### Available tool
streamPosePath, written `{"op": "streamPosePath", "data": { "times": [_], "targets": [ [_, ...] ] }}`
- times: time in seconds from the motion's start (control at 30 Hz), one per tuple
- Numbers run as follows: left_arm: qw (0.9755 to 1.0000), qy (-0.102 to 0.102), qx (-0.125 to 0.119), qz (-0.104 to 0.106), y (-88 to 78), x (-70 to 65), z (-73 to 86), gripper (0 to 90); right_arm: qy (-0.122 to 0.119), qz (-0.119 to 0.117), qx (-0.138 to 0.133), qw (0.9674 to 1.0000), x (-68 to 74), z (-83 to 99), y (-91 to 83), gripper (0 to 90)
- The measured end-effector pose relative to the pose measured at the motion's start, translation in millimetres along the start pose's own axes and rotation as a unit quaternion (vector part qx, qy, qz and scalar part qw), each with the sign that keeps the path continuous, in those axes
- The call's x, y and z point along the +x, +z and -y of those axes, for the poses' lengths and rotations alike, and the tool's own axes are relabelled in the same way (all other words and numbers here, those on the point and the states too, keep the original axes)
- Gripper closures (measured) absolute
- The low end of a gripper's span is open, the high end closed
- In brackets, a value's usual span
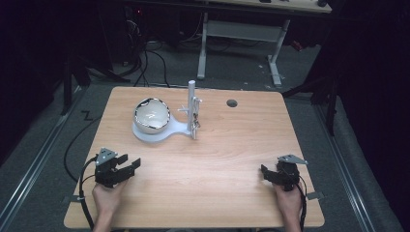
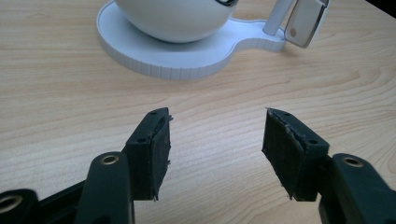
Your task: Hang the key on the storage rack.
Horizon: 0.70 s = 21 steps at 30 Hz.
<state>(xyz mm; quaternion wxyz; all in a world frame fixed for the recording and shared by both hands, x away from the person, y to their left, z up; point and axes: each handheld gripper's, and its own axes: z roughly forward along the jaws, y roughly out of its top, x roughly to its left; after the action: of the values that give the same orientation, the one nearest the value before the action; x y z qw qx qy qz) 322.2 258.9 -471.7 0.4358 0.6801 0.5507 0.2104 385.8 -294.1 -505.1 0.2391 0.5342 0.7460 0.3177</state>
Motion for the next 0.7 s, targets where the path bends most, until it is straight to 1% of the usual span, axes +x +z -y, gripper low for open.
{"op": "streamPosePath", "data": {
  "times": [0.37,0.7],
  "targets": [
    [0.9997,0.000,0.019,-0.015,7.9,3.1,10.6,41.5,-0.001,0.000,0.000,1.0000,0.0,0.0,0.0,24.6],
    [0.9990,0.014,0.030,-0.029,15.4,1.0,15.9,41.5,0.000,0.000,0.000,1.0000,0.0,0.0,0.0,24.6]
  ]
}}
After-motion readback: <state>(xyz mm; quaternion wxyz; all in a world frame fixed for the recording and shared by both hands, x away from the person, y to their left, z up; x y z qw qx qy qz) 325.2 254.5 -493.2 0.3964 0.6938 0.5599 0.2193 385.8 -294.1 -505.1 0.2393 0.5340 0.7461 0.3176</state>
